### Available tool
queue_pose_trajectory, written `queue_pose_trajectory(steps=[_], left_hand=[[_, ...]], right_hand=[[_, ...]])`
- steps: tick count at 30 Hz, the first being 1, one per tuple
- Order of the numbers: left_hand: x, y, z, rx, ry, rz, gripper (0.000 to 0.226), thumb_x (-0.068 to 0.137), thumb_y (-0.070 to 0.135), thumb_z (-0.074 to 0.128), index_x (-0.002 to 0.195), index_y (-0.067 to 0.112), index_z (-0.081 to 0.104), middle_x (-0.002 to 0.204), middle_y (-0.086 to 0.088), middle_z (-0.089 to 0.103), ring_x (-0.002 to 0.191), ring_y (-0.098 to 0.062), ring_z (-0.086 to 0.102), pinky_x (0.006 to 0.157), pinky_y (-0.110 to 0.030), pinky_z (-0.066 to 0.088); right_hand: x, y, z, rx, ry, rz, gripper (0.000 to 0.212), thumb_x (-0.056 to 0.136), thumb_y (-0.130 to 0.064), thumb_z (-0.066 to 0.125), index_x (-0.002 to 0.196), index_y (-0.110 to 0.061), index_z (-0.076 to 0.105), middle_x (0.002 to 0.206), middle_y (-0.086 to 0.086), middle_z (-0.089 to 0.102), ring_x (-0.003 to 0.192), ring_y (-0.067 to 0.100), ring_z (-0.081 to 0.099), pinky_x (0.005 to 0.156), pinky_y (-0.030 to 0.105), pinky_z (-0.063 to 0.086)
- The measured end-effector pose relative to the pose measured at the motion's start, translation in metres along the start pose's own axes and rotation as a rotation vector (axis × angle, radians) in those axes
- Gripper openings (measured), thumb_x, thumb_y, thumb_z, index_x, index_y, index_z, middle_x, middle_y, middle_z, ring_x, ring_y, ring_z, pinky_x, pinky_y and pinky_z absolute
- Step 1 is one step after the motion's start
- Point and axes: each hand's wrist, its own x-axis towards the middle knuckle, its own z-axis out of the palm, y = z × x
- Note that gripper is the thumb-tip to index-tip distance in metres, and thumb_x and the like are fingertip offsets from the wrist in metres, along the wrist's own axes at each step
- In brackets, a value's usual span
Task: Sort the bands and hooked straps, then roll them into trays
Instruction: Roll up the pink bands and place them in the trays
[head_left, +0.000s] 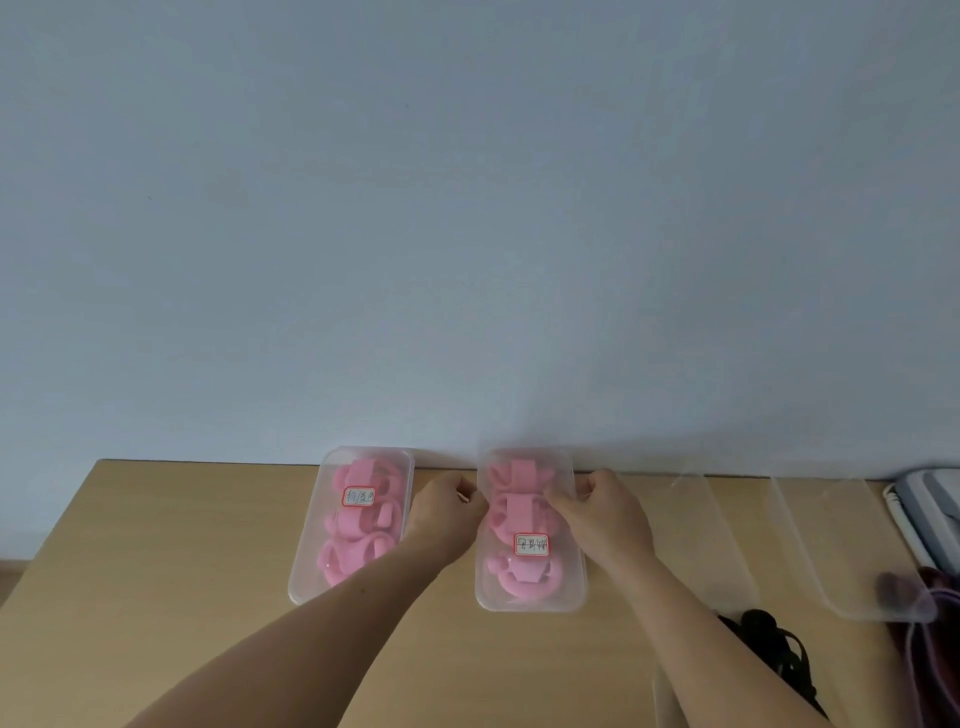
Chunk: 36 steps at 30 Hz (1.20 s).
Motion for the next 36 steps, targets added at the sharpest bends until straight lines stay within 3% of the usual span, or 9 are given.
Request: queue_pose_trajectory(steps=[2,6,8,11,13,16,23,31,36], left_hand=[[0.001,-0.002,0.003,0.035,0.028,0.027,0.004,0.087,0.017,0.057,0.089,0.016,0.060,0.088,0.001,0.065,0.086,-0.025,0.065,0.082,-0.041,0.055],[0.001,-0.003,0.014,0.420,0.142,0.343,0.062,0.086,0.008,0.056,0.144,0.023,0.038,0.137,-0.001,0.042,0.124,-0.024,0.043,0.098,-0.032,0.041],[-0.004,0.001,0.015,0.637,0.131,0.614,0.078,0.075,0.003,0.069,0.146,0.018,0.041,0.145,-0.007,0.042,0.134,-0.031,0.040,0.102,-0.034,0.042],[-0.003,0.002,0.017,0.839,0.092,0.849,0.078,0.049,0.006,0.090,0.123,0.007,0.068,0.134,-0.017,0.061,0.128,-0.035,0.055,0.095,-0.038,0.053],[-0.004,0.001,0.020,0.943,0.016,0.875,0.066,0.076,0.011,0.078,0.138,0.002,0.054,0.149,-0.021,0.045,0.142,-0.035,0.037,0.114,-0.039,0.034],[-0.001,-0.003,0.030,1.040,-0.125,0.752,0.057,0.101,0.014,0.018,0.155,-0.001,0.004,0.164,-0.019,-0.005,0.151,-0.034,-0.012,0.119,-0.038,-0.012],[-0.016,0.003,0.060,0.902,0.024,0.608,0.072,0.094,0.038,0.004,0.154,-0.002,-0.002,0.161,-0.021,-0.017,0.138,-0.038,-0.038,0.114,-0.047,-0.025],[-0.017,0.006,0.059,0.904,0.038,0.603,0.074,0.091,0.040,0.013,0.155,0.001,0.008,0.163,-0.020,-0.012,0.142,-0.036,-0.031,0.118,-0.046,-0.020],[-0.019,0.009,0.056,0.855,0.030,0.602,0.074,0.085,0.039,0.033,0.149,0.002,0.036,0.158,-0.023,0.027,0.148,-0.041,0.015,0.120,-0.055,0.018]], right_hand=[[0.000,0.001,0.001,-0.008,0.011,0.019,0.041,0.079,-0.061,0.065,0.096,-0.024,0.059,0.092,-0.012,0.066,0.087,0.017,0.064,0.069,0.031,0.047],[0.000,0.003,0.003,0.003,0.008,0.000,0.038,0.080,-0.059,0.066,0.097,-0.025,0.060,0.093,-0.013,0.067,0.087,0.015,0.065,0.072,0.032,0.049],[0.002,0.004,0.003,-0.012,0.003,-0.003,0.038,0.080,-0.058,0.067,0.097,-0.025,0.060,0.092,-0.013,0.066,0.087,0.015,0.065,0.072,0.033,0.050],[0.004,0.003,0.003,-0.038,0.000,0.011,0.034,0.079,-0.055,0.067,0.095,-0.027,0.059,0.089,-0.012,0.066,0.084,0.015,0.064,0.067,0.030,0.047],[0.006,0.002,0.004,-0.060,-0.003,0.015,0.032,0.080,-0.056,0.065,0.094,-0.028,0.057,0.089,-0.011,0.066,0.083,0.015,0.063,0.064,0.029,0.043],[0.005,0.001,0.006,-0.086,0.005,0.000,0.035,0.082,-0.060,0.060,0.095,-0.029,0.054,0.089,-0.012,0.064,0.082,0.016,0.062,0.063,0.029,0.042],[0.003,-0.001,0.002,-0.137,-0.009,-0.048,0.039,0.083,-0.068,0.054,0.096,-0.031,0.053,0.088,-0.016,0.062,0.077,0.013,0.058,0.056,0.026,0.037],[0.018,-0.013,0.003,-0.094,0.078,-0.146,0.020,0.094,-0.034,0.052,0.103,-0.019,0.060,0.101,0.001,0.064,0.087,0.020,0.060,0.071,0.029,0.043],[0.034,-0.021,0.007,-0.033,0.111,-0.059,0.027,0.097,-0.029,0.049,0.092,-0.008,0.065,0.093,0.008,0.069,0.087,0.028,0.063,0.068,0.030,0.039]])
